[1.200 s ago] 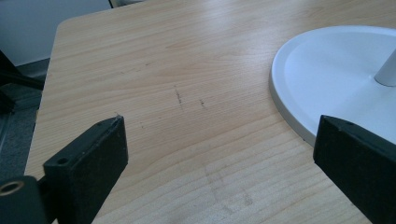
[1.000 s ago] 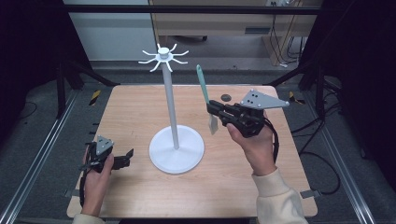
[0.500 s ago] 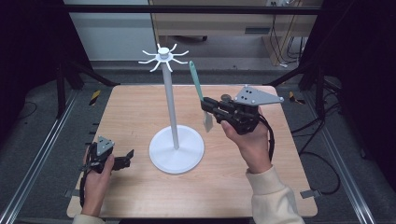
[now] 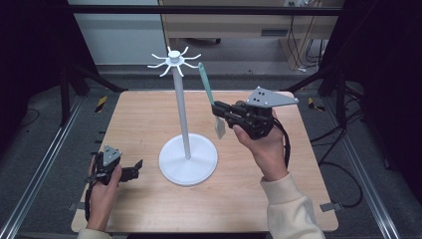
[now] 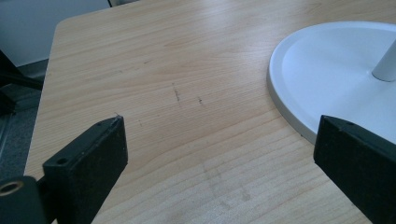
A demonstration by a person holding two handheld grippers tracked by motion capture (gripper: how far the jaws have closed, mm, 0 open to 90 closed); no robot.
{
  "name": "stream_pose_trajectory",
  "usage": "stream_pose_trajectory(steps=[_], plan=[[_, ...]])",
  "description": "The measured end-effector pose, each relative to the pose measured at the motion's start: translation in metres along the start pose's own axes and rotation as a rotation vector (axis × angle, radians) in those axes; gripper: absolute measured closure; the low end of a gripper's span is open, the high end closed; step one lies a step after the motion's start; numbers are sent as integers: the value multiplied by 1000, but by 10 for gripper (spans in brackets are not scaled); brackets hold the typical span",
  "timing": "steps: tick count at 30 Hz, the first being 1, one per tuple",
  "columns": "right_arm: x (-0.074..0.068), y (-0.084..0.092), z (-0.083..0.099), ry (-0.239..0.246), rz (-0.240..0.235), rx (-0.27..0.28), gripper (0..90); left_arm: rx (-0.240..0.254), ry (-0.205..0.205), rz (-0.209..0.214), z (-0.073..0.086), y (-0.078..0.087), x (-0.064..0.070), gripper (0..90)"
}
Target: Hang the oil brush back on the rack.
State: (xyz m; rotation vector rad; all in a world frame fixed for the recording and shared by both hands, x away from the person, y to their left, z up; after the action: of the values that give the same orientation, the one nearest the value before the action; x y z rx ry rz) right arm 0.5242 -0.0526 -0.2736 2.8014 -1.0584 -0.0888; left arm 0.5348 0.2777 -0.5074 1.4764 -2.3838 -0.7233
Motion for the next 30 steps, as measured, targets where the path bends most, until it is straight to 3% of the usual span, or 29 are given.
stream_pose_trajectory(steps=[30], plan=[[-5,-14,0,-6,-27,-12,823,1,2,1,0,0,0,25]])
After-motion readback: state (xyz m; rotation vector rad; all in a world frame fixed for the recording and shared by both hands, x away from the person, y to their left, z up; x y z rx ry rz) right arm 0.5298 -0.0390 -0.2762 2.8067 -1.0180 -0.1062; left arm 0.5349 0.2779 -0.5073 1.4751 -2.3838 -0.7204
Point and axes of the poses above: each handheld gripper's, and its own axes: y roughly backward along the jaws, z roughly out of its underside, x roughly to its right, the point moved 8 cm from there along -y, roughly forward along the jaws, and after that the axes turned 6 degrees about z, right-handed, at the moved point
